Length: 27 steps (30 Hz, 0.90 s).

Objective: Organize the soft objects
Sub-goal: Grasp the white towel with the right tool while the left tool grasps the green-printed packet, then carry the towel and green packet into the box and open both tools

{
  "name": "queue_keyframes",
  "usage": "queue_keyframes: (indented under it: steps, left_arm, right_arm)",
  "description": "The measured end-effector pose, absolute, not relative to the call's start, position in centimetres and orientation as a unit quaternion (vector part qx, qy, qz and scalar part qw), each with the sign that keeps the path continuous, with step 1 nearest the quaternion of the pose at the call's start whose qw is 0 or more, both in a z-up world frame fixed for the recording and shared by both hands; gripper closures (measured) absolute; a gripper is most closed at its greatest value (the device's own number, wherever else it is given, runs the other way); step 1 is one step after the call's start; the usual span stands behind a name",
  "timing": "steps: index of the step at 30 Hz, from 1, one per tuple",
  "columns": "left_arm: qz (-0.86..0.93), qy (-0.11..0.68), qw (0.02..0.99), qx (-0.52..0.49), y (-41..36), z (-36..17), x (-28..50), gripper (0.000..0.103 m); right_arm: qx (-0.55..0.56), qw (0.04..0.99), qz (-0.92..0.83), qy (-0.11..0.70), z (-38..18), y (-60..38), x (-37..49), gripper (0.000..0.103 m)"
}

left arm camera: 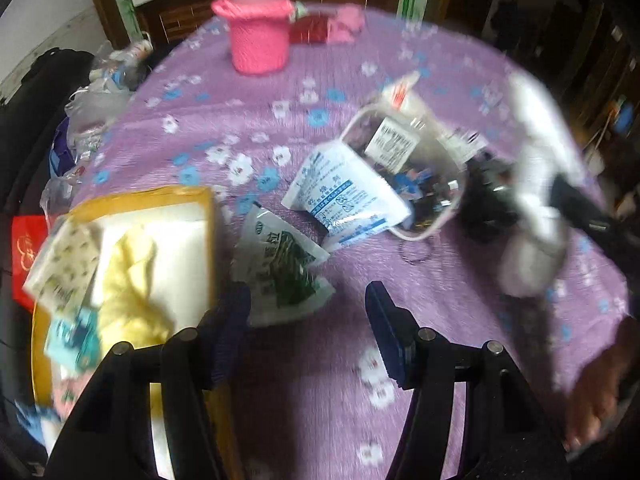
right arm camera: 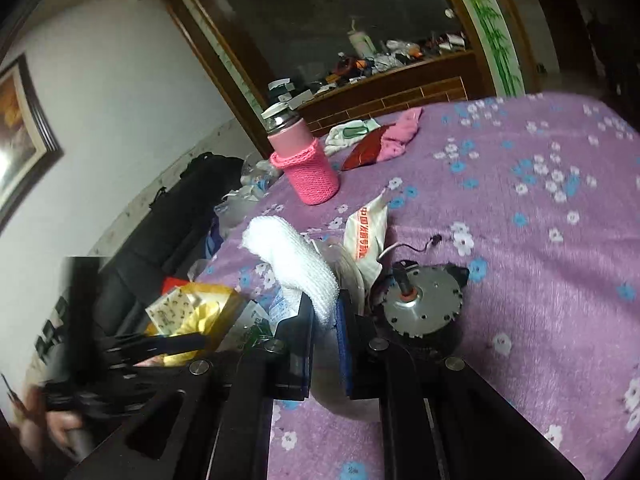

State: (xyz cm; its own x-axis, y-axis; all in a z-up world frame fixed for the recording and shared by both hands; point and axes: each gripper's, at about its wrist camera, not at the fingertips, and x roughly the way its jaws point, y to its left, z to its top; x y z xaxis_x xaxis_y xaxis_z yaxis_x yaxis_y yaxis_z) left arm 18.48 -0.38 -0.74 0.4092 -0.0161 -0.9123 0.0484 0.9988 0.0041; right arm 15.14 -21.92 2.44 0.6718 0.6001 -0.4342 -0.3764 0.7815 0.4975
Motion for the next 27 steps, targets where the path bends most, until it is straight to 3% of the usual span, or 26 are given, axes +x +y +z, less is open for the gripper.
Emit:
queue_keyframes:
  steps: [4, 6, 8, 16, 27]
  left_arm:
    - [0.012, 0.561, 0.826, 0.058, -1.5, -3.0, 20.4, 0.049]
    - [0.034, 0.569, 0.819, 0.066, -1.2, -3.8, 20.9, 0.075]
    - [0.034, 0.570, 0.819, 0.060, -1.0, -3.9, 20.7, 0.082]
    - [0.016, 0.532, 0.847, 0.005, -0.7, -0.7, 17.5, 0.084]
    - [-0.010, 0.472, 0.873, -0.121, 2.5, 5.0, 7.4, 0.084]
  right_arm:
    - [0.204, 0.891, 0.273, 0.300, 2.5, -22.6, 15.7, 0.093]
    - [0.205, 0.893, 0.270, 0.297, 2.8, -22.9, 15.5, 0.093]
    - [0.198, 0.896, 0.270, 0.293, 3.2, -22.9, 14.9, 0.093]
    - [0.195, 0.897, 0.272, 0.289, 3.1, -22.5, 14.4, 0.093]
    - [0.185, 0.883, 0.314, 0.296, 2.9, -20.7, 14.1, 0.093]
